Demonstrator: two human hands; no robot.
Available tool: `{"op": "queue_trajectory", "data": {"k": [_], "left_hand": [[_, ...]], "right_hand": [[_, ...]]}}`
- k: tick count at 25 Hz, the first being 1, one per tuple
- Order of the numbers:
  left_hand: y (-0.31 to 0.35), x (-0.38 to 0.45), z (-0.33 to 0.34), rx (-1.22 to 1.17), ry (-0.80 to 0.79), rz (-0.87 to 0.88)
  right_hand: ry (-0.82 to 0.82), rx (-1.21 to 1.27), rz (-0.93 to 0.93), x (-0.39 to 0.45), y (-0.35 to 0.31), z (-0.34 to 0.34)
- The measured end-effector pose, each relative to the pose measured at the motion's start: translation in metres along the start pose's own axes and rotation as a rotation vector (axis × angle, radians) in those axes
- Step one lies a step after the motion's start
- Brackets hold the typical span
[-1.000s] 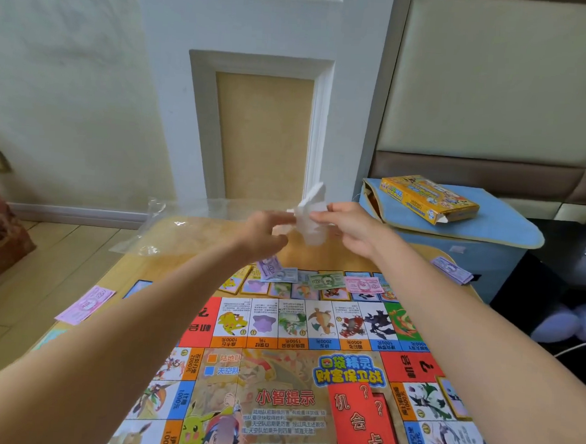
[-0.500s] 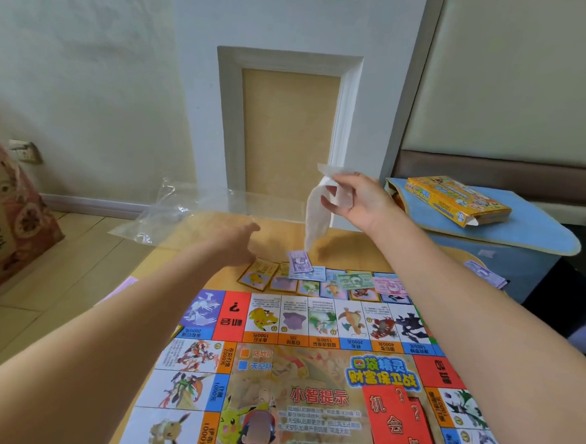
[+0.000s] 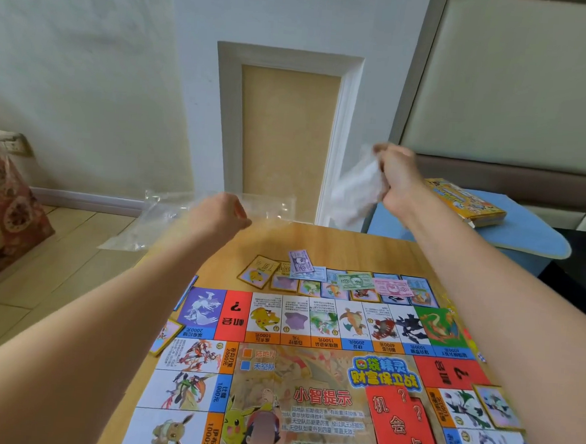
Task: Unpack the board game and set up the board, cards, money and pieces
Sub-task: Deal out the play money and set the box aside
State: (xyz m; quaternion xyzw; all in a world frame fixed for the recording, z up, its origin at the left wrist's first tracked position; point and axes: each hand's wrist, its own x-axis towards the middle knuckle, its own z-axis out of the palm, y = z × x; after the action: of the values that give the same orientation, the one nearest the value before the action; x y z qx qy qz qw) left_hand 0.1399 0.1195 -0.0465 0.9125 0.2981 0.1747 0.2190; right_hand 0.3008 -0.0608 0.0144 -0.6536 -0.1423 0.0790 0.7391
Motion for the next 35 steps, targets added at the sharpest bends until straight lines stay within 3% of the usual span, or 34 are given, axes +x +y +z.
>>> {"op": "queue_trajectory", "data": {"k": [4, 6, 8, 11, 13, 17, 24, 28, 35], "left_hand": [[0.011, -0.005, -0.019, 0.043, 0.228, 0.161], [0.015, -0.011, -0.023, 0.092, 0.266, 0.254], [0.016, -0.016, -0.027, 0.186, 0.289, 0.324], [0.008, -0.017, -0.028, 0.288, 0.289, 0.374], [0.004, -0.017, -0.028, 0.298, 0.284, 0.370], [-0.001, -0.017, -0.027, 0.271, 0.294, 0.374], [-0.011, -0.016, -0.027, 0.259, 0.316, 0.367], [-0.011, -0.016, -0.027, 0.249, 0.320, 0.363], [-0.008, -0.018, -0.028, 0.244, 0.310, 0.371]], "right_hand": [[-0.358, -1.040, -0.211, -0.031, 0.004, 0.011], [-0.423, -1.555, -0.370, -0.043, 0.017, 0.024], [-0.487, -1.732, -0.423, -0.055, 0.029, 0.037], [-0.706, -1.640, -0.246, -0.056, 0.043, 0.045], [-0.766, -1.611, -0.180, -0.058, 0.046, 0.046], [-0.689, -1.591, -0.222, -0.060, 0.058, 0.053], [-0.773, -1.461, -0.297, -0.059, 0.067, 0.063], [-0.666, -1.275, -0.267, -0.053, 0.064, 0.056], [-0.706, -1.407, -0.159, -0.052, 0.063, 0.024]]}}
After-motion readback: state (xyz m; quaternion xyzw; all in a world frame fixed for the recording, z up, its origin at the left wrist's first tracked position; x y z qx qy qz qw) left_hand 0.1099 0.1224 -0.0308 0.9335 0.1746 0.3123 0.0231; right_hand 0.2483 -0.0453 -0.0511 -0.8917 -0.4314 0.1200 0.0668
